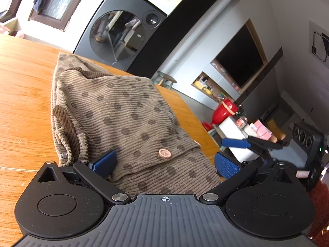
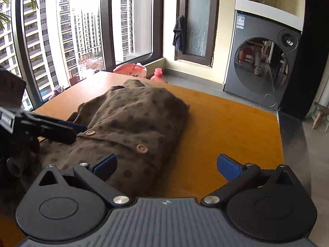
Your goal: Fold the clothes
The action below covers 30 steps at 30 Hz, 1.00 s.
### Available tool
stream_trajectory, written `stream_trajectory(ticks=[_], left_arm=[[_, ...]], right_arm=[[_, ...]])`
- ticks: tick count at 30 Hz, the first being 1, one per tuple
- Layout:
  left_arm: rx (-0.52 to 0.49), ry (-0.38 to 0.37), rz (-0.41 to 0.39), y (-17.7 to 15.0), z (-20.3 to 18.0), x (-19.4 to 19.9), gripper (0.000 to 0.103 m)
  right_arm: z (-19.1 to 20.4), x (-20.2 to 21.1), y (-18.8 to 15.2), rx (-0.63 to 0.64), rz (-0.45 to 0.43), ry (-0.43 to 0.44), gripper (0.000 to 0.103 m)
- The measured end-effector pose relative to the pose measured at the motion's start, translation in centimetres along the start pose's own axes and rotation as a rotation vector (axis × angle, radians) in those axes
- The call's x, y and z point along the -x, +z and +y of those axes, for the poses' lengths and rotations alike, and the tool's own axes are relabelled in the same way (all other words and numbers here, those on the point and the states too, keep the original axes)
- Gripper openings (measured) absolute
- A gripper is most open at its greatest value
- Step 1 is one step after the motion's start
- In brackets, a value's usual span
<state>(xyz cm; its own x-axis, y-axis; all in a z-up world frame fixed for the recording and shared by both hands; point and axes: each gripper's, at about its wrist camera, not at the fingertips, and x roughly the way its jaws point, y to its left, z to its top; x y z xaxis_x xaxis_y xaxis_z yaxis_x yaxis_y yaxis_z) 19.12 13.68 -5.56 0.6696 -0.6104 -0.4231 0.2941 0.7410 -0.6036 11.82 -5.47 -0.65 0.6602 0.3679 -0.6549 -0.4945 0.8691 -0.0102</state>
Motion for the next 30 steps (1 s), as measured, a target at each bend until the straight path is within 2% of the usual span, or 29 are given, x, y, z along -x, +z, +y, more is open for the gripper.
stream_trajectory(ticks=[2,5,8,11,14,16,19,23,26,30], left_arm=[[-0.003,-0.018,0.004,0.0,-0.4,1.4,0.103],[-0.015,-0.100,0.031,-1.3,-1.1,4.0,0.103],[-0.013,-0.154,0.103,-3.6,-1.9,5.6,0.103],[-0.026,-0.119,0.195,-6.6,-3.2,5.9,0.103],[-0.074,-0.080,0.193,-7.6,-4.7,6.7,0.103],[-0.085,-0.055,0.154,-6.7,-5.4,6.9,0.103],[-0.101,-0.018,0.098,-5.2,-6.4,7.3,0.103],[-0.107,0.068,0.075,-3.5,-6.6,4.9,0.103],[-0.053,0.060,0.127,-3.9,-5.6,2.6,0.103],[-0.038,0.036,0.109,-4.5,-4.6,2.5,0.103]], right_arm=[[1.2,0.2,-1.4,0.051,0.020,-0.019,0.103],[2.9,0.4,-2.9,0.135,-0.004,-0.067,0.103],[3.0,0.2,-3.4,0.103,-0.013,-0.073,0.103],[2.9,0.1,-3.9,0.050,-0.020,-0.073,0.103],[2.4,0.0,-4.4,-0.040,-0.018,-0.068,0.103],[2.0,0.0,-4.5,-0.088,-0.006,-0.075,0.103],[2.6,0.2,-4.9,-0.087,-0.013,-0.113,0.103],[3.5,0.4,-4.9,-0.040,-0.029,-0.161,0.103],[3.9,0.5,-4.9,-0.030,-0.033,-0.184,0.103],[4.7,1.2,-5.1,0.054,-0.077,-0.213,0.103]])
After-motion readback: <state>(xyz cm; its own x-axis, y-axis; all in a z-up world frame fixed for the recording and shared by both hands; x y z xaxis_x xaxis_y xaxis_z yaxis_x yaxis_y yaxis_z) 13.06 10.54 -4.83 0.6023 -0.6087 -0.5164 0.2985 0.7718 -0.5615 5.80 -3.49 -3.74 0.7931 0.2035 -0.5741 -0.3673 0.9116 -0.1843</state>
